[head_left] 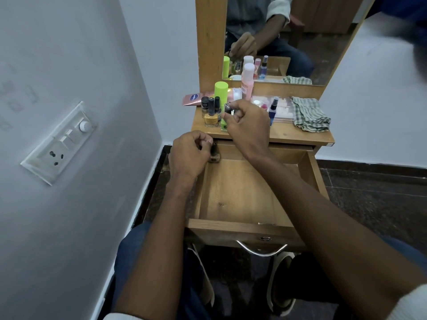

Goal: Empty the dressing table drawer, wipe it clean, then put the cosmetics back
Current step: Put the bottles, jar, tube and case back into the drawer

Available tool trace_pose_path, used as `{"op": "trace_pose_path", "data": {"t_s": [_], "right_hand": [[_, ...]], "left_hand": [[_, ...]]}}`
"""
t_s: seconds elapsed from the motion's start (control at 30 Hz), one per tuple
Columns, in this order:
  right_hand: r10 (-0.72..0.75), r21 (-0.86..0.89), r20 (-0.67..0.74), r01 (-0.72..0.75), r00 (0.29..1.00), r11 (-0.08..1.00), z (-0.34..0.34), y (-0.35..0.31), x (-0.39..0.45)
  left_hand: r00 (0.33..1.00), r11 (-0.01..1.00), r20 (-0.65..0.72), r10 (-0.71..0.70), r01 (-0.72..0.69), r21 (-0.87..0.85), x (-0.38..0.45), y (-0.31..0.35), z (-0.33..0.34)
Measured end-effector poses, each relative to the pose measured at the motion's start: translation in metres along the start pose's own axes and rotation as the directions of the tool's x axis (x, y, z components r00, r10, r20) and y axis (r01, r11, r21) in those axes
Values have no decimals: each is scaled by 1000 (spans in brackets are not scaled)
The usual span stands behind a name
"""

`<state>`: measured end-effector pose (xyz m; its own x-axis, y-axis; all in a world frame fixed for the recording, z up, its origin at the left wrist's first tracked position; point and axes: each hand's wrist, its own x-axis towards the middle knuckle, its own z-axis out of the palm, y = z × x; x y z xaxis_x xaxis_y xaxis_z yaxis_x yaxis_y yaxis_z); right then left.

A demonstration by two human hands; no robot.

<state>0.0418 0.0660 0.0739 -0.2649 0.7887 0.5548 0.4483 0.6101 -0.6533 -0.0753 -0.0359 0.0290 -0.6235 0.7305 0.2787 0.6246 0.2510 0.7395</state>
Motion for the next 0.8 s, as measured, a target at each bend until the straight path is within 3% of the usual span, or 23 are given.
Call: {"op": "trace_pose_path", "data": {"t_s": [0.13,0.27,0.43,0.67,0.8], "right_hand": [[-89,119,-45,94,995,988,-12,-2,-19],[-187,137,139,168,973,976,-12,10,-59],[35,34,364,-51,931,998,12,37,-76],[182,28,395,-209,901,977,34,36,-72],[268,-138,400,-231,877,963,36,42,-78]], "left_hand": [[998,998,-21,-58,58,-9,0,-2,-1],[998,998,-17,-68,68,4,0,-2,-1],[996,997,55,-75,74,7,0,-4,3],[995,997,65,-79,78,18,0,-8,3],[990,993,71,-120,118,19,0,-12,5]]}}
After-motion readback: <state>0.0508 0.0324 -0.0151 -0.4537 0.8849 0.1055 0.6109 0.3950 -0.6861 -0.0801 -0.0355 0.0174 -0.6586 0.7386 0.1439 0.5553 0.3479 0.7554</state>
